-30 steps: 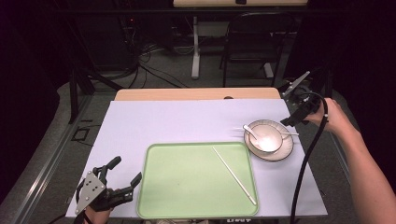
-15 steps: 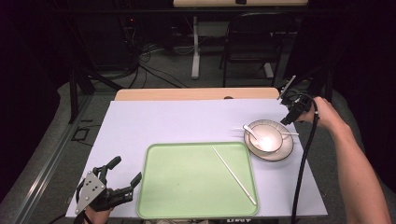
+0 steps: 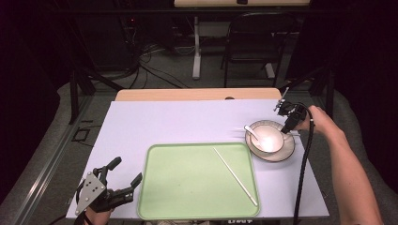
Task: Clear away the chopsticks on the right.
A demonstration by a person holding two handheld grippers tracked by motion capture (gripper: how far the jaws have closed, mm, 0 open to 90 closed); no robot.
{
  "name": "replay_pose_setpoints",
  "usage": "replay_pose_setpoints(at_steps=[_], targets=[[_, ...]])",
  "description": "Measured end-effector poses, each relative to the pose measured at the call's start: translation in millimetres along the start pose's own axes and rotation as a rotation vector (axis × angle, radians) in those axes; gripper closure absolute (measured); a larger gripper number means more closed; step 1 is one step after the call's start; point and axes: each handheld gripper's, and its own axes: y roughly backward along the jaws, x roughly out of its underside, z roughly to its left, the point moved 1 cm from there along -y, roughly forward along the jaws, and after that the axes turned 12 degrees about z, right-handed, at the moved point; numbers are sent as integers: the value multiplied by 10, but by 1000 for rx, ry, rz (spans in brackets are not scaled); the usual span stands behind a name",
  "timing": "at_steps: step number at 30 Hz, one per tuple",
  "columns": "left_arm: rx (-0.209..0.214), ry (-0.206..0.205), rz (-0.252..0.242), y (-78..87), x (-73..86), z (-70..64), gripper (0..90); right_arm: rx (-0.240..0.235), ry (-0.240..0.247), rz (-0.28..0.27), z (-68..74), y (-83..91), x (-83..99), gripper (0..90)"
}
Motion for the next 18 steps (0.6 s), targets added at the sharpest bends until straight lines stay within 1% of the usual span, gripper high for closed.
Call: replay_pose_setpoints(at_steps=[2, 3, 4, 5, 6, 8, 9, 11, 12, 14, 15, 17, 18], targets=[[0, 2, -1, 1, 1, 0, 151, -11, 0, 6, -8, -26, -9, 538], [-1, 0, 0, 1, 0, 1, 151, -13, 10, 28, -19, -26, -15, 550], [-1, 0, 1, 0, 1, 1, 151, -28, 7, 15, -15, -49, -18, 559], [0, 0, 1, -1, 1, 1, 151, -29, 12, 19, -22, -65, -20, 568], [0, 2, 1, -2, 2, -1, 151, -36, 17, 39, -26, -69, -24, 571], [0, 0, 1, 0, 2, 1, 151, -42, 22, 48, -34, -96, -27, 595], [0, 0, 0, 1, 2, 1, 151, -62, 13, 23, -28, -120, -25, 600], [0, 1, -1, 1, 2, 0, 151, -66, 8, 1, -22, -137, -26, 620], [0, 0, 0, 1, 2, 2, 151, -69, 21, 11, -23, -138, -29, 626], [1, 0, 1, -1, 1, -1, 151, -66, 32, 35, -5, -161, -36, 640], [2, -2, 0, 0, 0, -2, 151, -69, 32, 40, 7, -171, -40, 652], [2, 0, -1, 2, 1, -3, 151, -63, 48, 62, 18, -186, -48, 689], [1, 1, -1, 2, 1, -2, 151, -60, 42, 61, 26, -198, -48, 704]])
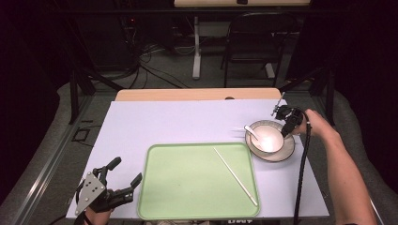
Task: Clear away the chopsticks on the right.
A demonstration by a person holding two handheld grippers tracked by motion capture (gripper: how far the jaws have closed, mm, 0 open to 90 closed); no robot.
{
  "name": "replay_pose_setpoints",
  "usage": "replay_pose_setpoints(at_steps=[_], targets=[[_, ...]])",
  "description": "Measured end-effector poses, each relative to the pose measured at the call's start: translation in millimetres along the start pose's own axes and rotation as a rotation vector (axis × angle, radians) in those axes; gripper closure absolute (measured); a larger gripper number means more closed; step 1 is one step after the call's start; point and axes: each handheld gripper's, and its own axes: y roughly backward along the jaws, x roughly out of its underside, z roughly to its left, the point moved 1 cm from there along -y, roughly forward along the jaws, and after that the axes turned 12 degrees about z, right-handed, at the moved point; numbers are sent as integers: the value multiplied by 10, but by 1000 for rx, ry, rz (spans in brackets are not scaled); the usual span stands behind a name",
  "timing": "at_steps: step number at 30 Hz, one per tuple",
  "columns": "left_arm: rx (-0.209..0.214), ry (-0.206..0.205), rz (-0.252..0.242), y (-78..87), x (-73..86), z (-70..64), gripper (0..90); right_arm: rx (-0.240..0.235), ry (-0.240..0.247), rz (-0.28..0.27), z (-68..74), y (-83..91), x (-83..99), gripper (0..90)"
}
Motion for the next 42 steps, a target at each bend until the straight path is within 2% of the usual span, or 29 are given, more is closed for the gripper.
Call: replay_pose_setpoints(at_steps=[1, 3, 5, 8, 10, 11, 13, 16, 18, 23, 24, 26, 27, 29, 30, 31, 33, 34, 35, 37, 40, 41, 42], targets=[[-1, 0, 0, 0, 0, 1, 151, -8, 4, -12, 2, -24, -1, 724], [0, -4, 2, -1, 0, 1, 151, 2, 4, 6, 15, -42, -5, 744], [0, -4, 2, -3, -1, 1, 151, -19, -5, -27, 32, -58, 5, 776], [-1, -3, 2, -2, -1, 0, 151, -21, -2, -26, 39, -60, 14, 830], [-1, -3, 0, -1, -2, -2, 151, -27, -18, -54, 51, -75, 24, 834], [-1, -3, 0, -1, -2, -2, 151, -24, -20, -43, 53, -66, 29, 835], [0, -1, 1, -3, -2, -4, 151, -30, -40, -78, 72, -80, 46, 836], [2, -4, 2, -5, -2, -2, 151, -33, -48, -59, 81, -35, 65, 838], [3, -4, 2, -6, -3, -4, 151, -18, -80, -111, 98, -25, 86, 838], [2, -4, 1, -5, -3, -4, 151, -13, -120, -132, 97, 124, 155, 839], [2, -3, 1, -6, -3, -3, 151, -7, -128, -152, 98, 145, 169, 839], [2, -5, 2, -6, -3, -4, 151, 7, -134, -129, 87, 242, 205, 839], [2, -4, 2, -5, -3, -4, 151, 2, -176, -174, 123, 236, 214, 840], [2, -5, 2, -5, -3, -3, 151, 11, -167, -145, 111, 337, 248, 840], [1, -5, 2, -5, -3, -4, 151, 25, -179, -171, 117, 352, 258, 840], [1, -5, 2, -5, -4, -4, 151, 24, -201, -157, 136, 388, 269, 840], [2, -6, 2, -4, -4, -5, 151, 28, -208, -179, 149, 458, 296, 840], [2, -5, 2, -4, -4, -5, 151, 33, -237, -174, 177, 505, 311, 840], [2, -6, 2, -5, -4, -5, 151, 51, -215, -191, 173, 542, 324, 840], [2, -6, 2, -5, -3, -4, 151, 51, -247, -204, 240, 613, 346, 840], [3, -5, 3, -5, -3, -6, 151, 78, -238, -217, 341, 723, 366, 840], [2, -6, 3, -6, -4, -7, 151, 68, -265, -225, 387, 744, 366, 839], [3, -8, 4, -7, -4, -6, 151, 75, -268, -226, 430, 777, 365, 840]])
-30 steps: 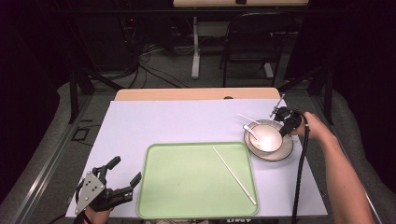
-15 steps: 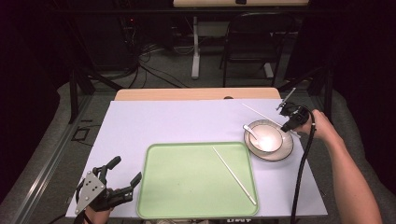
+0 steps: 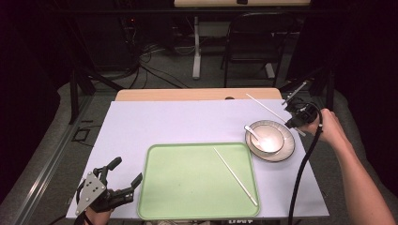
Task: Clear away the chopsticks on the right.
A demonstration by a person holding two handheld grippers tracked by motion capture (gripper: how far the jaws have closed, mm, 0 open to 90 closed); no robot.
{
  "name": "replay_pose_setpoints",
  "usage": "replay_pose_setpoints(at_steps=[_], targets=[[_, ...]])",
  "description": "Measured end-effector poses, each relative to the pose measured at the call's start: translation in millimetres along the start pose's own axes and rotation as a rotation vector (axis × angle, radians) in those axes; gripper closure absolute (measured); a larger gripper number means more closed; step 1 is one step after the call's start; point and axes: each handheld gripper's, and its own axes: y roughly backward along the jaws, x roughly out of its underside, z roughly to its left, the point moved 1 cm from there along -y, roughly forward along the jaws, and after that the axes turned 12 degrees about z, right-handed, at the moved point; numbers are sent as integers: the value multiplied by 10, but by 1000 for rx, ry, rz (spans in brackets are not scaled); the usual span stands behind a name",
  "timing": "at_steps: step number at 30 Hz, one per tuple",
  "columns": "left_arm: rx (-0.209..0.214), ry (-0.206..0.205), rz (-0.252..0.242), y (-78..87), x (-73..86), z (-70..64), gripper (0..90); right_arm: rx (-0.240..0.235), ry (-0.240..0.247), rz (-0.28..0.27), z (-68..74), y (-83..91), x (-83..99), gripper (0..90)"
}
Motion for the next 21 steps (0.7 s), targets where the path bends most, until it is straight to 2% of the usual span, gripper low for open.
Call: replay_pose_setpoints(at_steps=[1, 4, 7, 9, 11, 16, 17, 21], targets=[[1, 1, 0, -1, 0, -2, 151, 10, 20, -7, 28, 37, -1, 840], [-1, 0, -1, -1, 1, 1, 151, 9, 4, -20, 158, 165, 12, 841], [-2, 2, 0, -4, 1, 0, 151, 2, -5, -58, 284, 267, 19, 841], [-1, 1, 1, -4, 0, -4, 151, -20, -20, -91, 369, 312, 18, 841], [-2, 0, 0, -3, 0, -2, 151, -36, -21, -92, 456, 355, 14, 841], [-2, 0, 0, -2, 0, -1, 151, -94, -34, -119, 696, 397, 12, 841], [-2, 0, -1, -2, -1, -2, 151, -96, -28, -106, 739, 408, 15, 841], [0, -2, 0, -3, 0, -5, 151, -129, -30, -111, 944, 338, 37, 841]])
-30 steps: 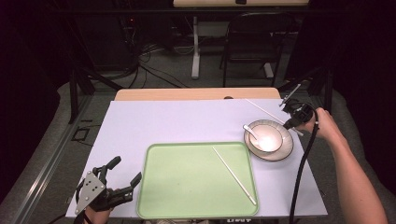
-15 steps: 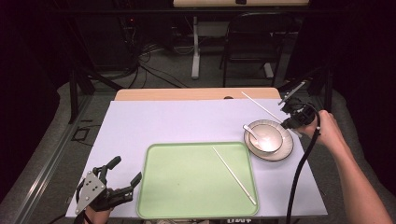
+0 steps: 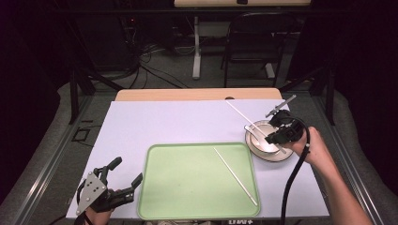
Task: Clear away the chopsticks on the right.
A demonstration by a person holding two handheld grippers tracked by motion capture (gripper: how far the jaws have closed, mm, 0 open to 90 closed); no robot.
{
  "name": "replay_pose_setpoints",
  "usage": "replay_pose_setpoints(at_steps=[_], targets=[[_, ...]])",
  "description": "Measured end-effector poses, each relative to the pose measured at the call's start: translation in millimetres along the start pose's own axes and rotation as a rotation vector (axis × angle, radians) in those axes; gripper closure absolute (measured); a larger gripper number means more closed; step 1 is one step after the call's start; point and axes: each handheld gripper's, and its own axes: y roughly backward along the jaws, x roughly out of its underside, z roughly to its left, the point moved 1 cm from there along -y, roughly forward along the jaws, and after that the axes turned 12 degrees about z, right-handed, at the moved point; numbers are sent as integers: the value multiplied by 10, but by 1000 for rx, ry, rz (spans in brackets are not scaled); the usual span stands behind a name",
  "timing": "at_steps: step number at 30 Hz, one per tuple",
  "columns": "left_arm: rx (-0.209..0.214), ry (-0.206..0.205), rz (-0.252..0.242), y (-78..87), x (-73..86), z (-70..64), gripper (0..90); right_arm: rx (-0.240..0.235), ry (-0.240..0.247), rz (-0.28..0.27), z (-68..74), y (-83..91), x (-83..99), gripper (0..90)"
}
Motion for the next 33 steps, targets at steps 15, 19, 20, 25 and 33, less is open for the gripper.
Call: replay_pose_setpoints(at_steps=[15, 19, 20, 25, 33], targets=[[3, 0, -2, 4, 0, 3, 151, -108, -48, 31, 496, -460, 186, 840], [3, -1, -2, 7, -2, 1, 151, -110, -72, 43, 604, -558, 224, 840], [2, -1, -3, 8, -2, 2, 151, -113, -74, 48, 627, -585, 233, 840], [2, -2, -2, 8, -2, 2, 151, -124, -101, 15, 731, -744, 259, 840], [-1, -1, -4, 12, -2, 7, 151, -132, -154, 55, 852, -1003, 307, 840]])
